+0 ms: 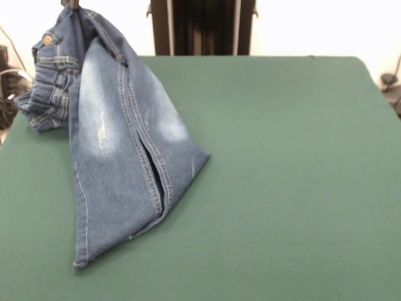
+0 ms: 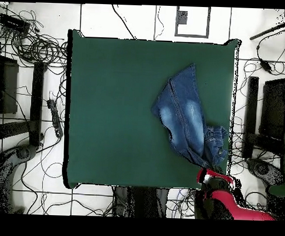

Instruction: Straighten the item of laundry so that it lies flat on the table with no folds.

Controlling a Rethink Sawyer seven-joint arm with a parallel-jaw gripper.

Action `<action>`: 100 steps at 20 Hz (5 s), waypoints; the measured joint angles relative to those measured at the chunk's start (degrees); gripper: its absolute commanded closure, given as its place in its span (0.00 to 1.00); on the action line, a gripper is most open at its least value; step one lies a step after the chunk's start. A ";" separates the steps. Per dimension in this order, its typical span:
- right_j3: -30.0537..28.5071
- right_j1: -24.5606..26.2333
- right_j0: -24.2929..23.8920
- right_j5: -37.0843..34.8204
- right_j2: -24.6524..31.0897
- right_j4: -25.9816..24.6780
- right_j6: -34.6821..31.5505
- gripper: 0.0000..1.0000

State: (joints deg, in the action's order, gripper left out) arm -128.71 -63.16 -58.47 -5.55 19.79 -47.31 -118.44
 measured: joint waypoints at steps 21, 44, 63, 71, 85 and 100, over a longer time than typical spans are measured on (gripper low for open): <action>-0.25 0.34 -1.21 -0.12 2.81 -4.60 0.00 0.00; 9.69 3.32 6.52 -16.36 10.34 7.84 0.00 0.00; 25.12 8.03 13.80 -27.77 11.67 10.70 0.00 0.00; 29.65 10.44 16.12 -29.26 11.64 11.40 0.00 0.00; 36.48 14.53 20.31 -33.60 11.66 11.45 0.00 0.00; 41.36 17.13 21.08 -35.53 11.65 11.72 0.00 0.00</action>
State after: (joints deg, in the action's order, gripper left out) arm -87.35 -46.04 -37.38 -41.08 31.44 -35.59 -118.44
